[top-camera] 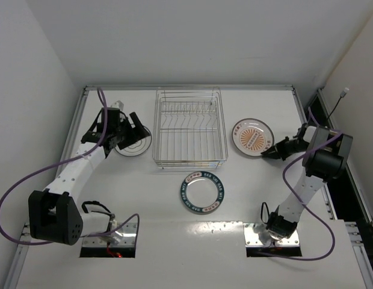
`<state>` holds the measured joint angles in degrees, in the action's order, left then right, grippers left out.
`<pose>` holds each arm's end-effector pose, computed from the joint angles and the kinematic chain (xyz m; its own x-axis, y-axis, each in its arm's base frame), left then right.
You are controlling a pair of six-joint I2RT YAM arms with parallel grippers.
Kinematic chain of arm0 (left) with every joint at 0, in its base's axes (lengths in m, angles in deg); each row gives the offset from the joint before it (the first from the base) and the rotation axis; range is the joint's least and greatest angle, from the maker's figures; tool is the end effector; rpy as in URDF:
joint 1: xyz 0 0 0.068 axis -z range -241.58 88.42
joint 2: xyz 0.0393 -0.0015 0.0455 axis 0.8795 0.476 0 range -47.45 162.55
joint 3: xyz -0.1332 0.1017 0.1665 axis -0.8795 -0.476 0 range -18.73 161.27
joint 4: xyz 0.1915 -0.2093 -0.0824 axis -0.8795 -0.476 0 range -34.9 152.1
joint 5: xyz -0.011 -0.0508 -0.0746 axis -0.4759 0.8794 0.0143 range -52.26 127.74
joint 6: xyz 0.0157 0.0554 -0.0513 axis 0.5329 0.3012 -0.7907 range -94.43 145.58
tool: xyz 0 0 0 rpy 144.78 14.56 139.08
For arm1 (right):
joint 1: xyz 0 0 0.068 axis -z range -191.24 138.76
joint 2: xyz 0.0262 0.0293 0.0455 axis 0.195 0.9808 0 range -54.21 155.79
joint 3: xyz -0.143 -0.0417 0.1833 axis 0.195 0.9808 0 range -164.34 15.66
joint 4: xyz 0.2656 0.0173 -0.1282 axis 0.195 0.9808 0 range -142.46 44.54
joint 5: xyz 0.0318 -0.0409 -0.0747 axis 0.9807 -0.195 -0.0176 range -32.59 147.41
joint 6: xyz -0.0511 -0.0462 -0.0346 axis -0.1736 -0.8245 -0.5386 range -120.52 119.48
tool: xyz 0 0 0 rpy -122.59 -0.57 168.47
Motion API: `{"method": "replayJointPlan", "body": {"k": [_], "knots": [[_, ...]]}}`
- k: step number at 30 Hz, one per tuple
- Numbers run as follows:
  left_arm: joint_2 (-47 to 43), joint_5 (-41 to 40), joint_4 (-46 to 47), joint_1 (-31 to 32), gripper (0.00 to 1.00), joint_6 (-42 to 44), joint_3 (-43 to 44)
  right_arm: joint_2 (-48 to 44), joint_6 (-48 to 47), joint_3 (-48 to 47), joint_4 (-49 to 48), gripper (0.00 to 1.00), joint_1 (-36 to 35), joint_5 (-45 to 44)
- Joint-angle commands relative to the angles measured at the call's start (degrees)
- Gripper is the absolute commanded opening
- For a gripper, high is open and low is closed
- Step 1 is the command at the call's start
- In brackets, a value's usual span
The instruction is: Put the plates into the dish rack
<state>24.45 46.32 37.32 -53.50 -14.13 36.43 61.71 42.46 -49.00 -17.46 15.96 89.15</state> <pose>0.3354 -0.0574 0.2128 -0.6643 -0.5438 -0.5128 -0.2274 0.8006 -0.5544 0.3269 -0.1293 0.0056 -0.4050 0.8601 0.3102 0.8671 0.2537 0.4286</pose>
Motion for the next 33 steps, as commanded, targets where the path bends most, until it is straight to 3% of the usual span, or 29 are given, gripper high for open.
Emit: {"method": "replayJointPlan", "body": {"k": [1, 3, 8, 14, 27, 33], "knots": [[-1.1, 1.0, 0.0, -0.8, 0.71, -0.6, 2.3, 1.8, -1.0, -3.5, -1.2, 0.02, -0.6, -0.7], [-1.7, 1.0, 0.0, -0.8, 0.71, -1.1, 1.8, 1.2, -1.5, -3.5, -1.2, 0.0, -0.6, -1.7], [-1.7, 0.5, -0.6, -0.8, 0.71, -1.1, 1.8, -11.5, -3.5, -2.2, -1.2, 0.0, -1.7, -7.5], [-1.2, -1.6, -1.2, -0.8, 0.71, 0.1, 1.8, -22.4, -5.7, -8.4, 1.6, 0.0, -7.1, -14.1], [-0.5, -2.2, -2.8, -1.3, 0.71, 1.2, 2.3, -27.1, -6.3, -12.8, -1.2, 0.0, -13.8, -15.9], [0.0, -2.2, -2.8, -1.3, 0.71, 1.2, 2.3, -29.1, -8.4, -20.5, -1.3, 0.0, -19.4, -22.9]]}}
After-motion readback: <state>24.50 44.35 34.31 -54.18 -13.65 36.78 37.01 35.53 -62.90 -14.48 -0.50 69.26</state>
